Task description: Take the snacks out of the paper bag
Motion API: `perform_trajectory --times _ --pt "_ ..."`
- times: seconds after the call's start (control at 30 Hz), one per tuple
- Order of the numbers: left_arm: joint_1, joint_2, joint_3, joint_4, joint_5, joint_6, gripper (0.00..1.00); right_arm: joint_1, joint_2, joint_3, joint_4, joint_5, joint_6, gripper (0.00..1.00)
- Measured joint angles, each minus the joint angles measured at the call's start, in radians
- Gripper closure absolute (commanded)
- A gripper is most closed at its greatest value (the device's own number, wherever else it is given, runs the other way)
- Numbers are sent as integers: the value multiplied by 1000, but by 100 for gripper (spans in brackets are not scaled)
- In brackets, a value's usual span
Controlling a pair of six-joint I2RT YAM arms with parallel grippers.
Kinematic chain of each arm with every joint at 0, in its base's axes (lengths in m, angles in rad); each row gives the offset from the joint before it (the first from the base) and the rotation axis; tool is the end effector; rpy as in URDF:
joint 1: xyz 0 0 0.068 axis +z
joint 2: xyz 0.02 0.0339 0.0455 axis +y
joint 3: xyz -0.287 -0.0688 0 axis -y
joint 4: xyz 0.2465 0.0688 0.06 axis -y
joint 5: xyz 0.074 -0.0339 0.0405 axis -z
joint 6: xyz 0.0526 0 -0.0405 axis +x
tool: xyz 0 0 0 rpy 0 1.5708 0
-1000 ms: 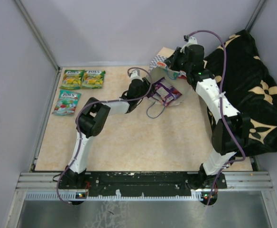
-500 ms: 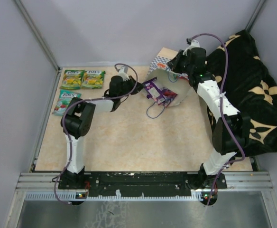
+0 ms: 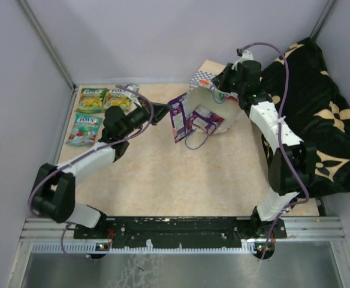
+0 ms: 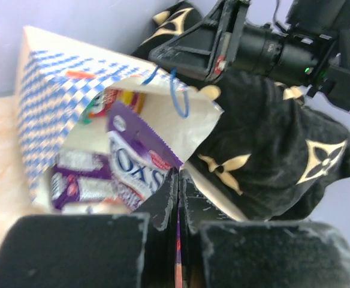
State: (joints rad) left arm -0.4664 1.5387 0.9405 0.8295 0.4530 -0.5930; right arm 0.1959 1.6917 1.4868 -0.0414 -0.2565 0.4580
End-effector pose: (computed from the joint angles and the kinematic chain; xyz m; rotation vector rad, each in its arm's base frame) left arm 0.3169 -0.1853 0.3389 0.3201 1.4320 -1.1792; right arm 0.4185 0.0966 0.3765 0.0575 1.8636 0.6911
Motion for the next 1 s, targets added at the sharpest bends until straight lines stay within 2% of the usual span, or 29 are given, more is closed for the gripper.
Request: perform_trajectory --times 0.1,0.23,0.4,0.5,0.6,0.73,1.0 --pt "14 -175 -133 -97 -84 48 100 -2 0 -3 -1 -1 7 100" --pt "18 -467 -296 -289 -325 76 100 -3 0 -15 19 -6 22 100" --pt "20 -734 -338 -576 -678 74 100 -3 0 -31 35 -24 43 100" --pt "24 -797 -321 -749 -863 75 100 -3 0 -41 45 -34 52 100" --pt "25 -765 -268 -914 -984 86 100 -2 0 -41 52 -37 55 100" --pt "23 -586 -146 -1118 -1065 77 100 0 0 -41 55 -38 60 100" --pt "-56 -237 -1 -1266 -1187 72 100 10 0 -41 48 -36 58 100"
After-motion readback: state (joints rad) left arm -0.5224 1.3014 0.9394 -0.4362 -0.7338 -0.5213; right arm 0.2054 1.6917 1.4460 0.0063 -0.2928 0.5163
